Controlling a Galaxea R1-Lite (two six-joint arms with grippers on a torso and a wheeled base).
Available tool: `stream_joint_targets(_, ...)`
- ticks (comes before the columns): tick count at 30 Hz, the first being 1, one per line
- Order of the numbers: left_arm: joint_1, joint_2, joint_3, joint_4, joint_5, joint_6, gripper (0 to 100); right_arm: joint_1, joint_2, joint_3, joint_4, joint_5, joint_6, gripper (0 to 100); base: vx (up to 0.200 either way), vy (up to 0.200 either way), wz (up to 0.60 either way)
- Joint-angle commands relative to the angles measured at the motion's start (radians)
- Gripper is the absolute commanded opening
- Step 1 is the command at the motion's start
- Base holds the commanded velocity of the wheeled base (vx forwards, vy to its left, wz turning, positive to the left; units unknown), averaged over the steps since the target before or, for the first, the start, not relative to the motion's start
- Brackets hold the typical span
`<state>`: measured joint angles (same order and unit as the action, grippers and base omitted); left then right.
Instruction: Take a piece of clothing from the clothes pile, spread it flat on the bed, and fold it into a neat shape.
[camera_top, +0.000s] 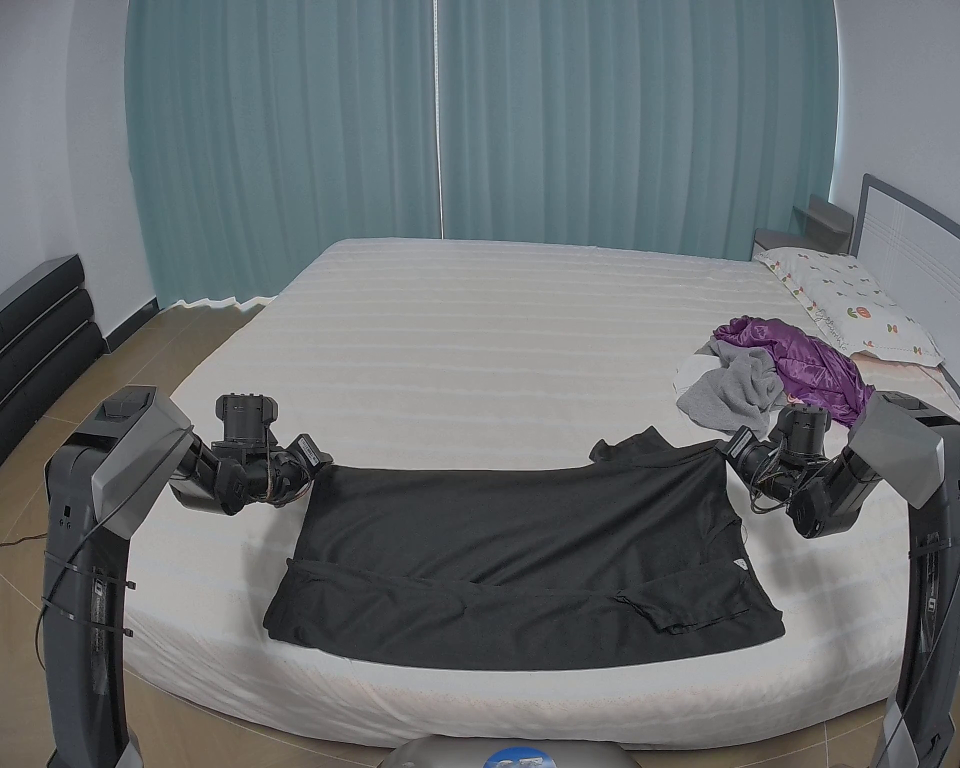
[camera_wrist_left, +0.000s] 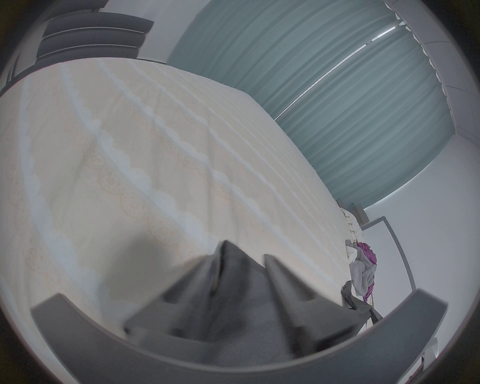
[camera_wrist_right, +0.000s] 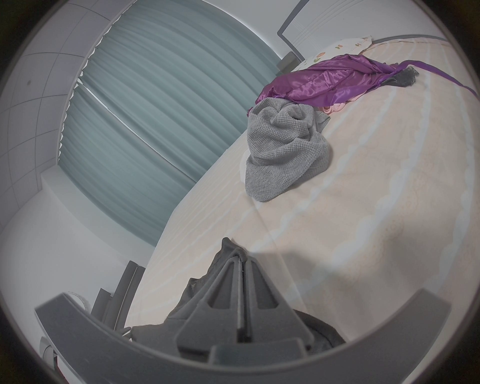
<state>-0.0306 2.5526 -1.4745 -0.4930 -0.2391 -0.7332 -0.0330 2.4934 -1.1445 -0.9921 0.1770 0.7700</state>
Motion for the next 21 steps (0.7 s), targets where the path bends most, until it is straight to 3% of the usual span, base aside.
stream_joint_targets(1, 0.000, 0.012, -0.006, -0.002, -0.003, -0.002, 100, 0.002, 0.007, 0.000, 0.000, 0.001, 0.000, 0, 0.000, 0.000, 0.00)
stream_joint_targets(19, -0.011, 0.107, -0.125, -0.006, -0.006, -0.012, 100, -0.001, 0.016, -0.001, 0.000, 0.007, 0.000, 0, 0.000, 0.000, 0.00)
stream_joint_targets(20, -0.011, 0.107, -0.125, -0.007, -0.006, -0.011, 0, -0.001, 0.016, -0.001, 0.000, 0.007, 0.000, 0, 0.000, 0.000, 0.00)
stream_joint_targets(21, -0.011, 0.107, -0.125, -0.007, -0.006, -0.011, 0, -0.001, 0.016, 0.000, 0.000, 0.007, 0.000, 0, 0.000, 0.000, 0.00)
